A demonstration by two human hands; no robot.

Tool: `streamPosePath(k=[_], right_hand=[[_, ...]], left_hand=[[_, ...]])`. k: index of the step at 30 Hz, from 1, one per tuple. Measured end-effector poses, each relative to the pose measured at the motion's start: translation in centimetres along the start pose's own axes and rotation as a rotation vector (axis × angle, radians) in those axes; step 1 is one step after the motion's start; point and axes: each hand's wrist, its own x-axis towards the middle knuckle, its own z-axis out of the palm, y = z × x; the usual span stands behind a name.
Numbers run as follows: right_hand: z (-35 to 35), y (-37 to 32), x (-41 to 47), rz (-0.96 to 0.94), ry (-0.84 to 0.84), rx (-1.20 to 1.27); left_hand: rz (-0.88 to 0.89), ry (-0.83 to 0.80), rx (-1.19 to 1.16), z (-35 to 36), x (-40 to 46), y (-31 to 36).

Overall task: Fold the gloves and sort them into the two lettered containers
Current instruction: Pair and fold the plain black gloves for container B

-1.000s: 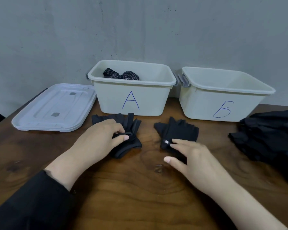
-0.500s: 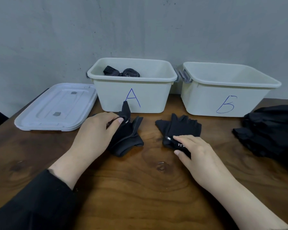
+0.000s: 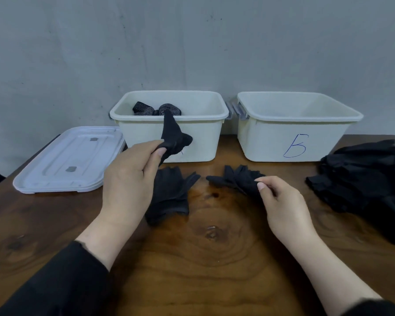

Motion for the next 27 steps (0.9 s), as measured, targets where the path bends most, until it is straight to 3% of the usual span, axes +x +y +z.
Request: streamPosePath(k=[4,8,10,20,27], right_hand=[[-1.8,0.8,1.0,0.107,0.191,0.210],[-2.9,1.3,1.3,0.146,0.320,0.302],[-3.0,1.4,1.4,0.173,0.322,0.333],[-3.0,0.7,1.1,0.144,0.286,0.351],[-3.2,0.3,1.0,0.133,0.377,0.464]], left_hand=[[0.198,-0.116,0.074,3.1,-0.8,3.4],[0.296,-0.610,0.171,6.2,-4.2,6.0],[0.302,-0.762,0.217,6.3,-5.8,6.2],[0.288,-0.810,0.150,6.7,-5.8,4.4],[0.285,-0.806,0.169,6.7,-5.5,4.4]])
